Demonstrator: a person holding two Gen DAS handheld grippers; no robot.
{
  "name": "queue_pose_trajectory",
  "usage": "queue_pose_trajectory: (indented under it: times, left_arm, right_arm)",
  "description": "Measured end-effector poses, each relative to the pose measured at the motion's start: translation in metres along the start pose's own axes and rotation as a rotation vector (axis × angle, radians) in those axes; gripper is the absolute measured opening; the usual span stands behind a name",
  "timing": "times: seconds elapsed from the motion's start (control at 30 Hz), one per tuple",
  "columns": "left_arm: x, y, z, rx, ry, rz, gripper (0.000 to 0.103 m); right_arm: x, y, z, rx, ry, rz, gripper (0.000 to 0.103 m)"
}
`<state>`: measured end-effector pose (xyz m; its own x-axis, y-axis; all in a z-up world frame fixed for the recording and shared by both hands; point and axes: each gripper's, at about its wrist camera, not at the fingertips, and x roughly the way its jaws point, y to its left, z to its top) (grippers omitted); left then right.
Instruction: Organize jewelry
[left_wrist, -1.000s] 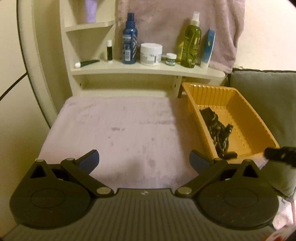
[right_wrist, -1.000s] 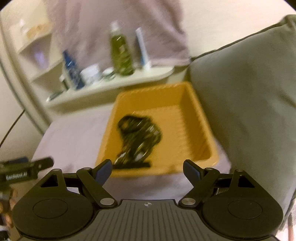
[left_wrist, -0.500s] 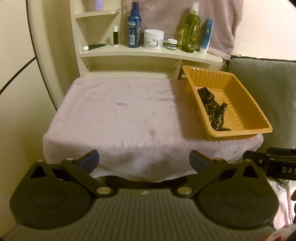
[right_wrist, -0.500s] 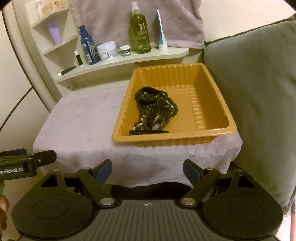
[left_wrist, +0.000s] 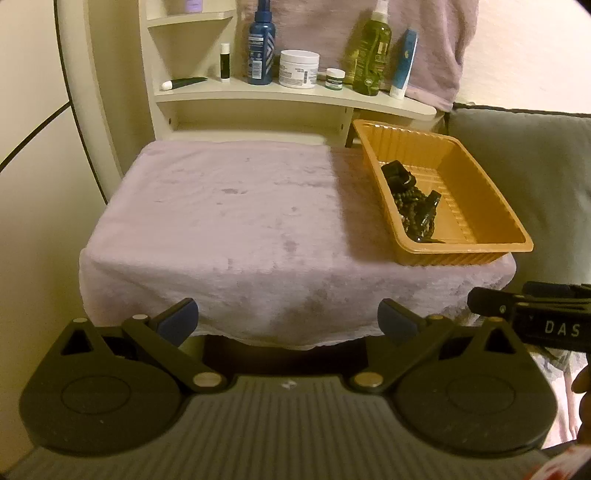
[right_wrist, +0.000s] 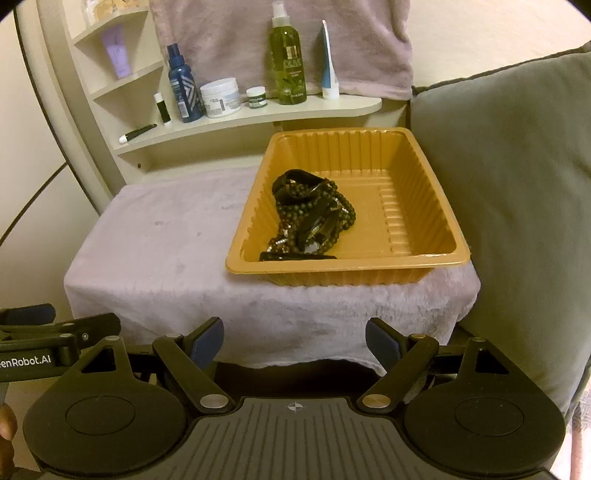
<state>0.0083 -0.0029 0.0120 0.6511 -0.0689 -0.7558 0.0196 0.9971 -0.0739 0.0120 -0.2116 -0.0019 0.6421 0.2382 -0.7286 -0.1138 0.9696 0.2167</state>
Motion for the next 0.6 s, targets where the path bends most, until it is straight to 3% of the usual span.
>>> queue_pose_trajectory:
  times: [0.6]
  left_arm:
    - [0.0002,-0.0045,-0.0006,0.003,-0.004,-0.009,0.103]
  right_arm:
    - [-0.0013,0.0008,-0.0002,-0.002,-0.004,-0.003,0.084]
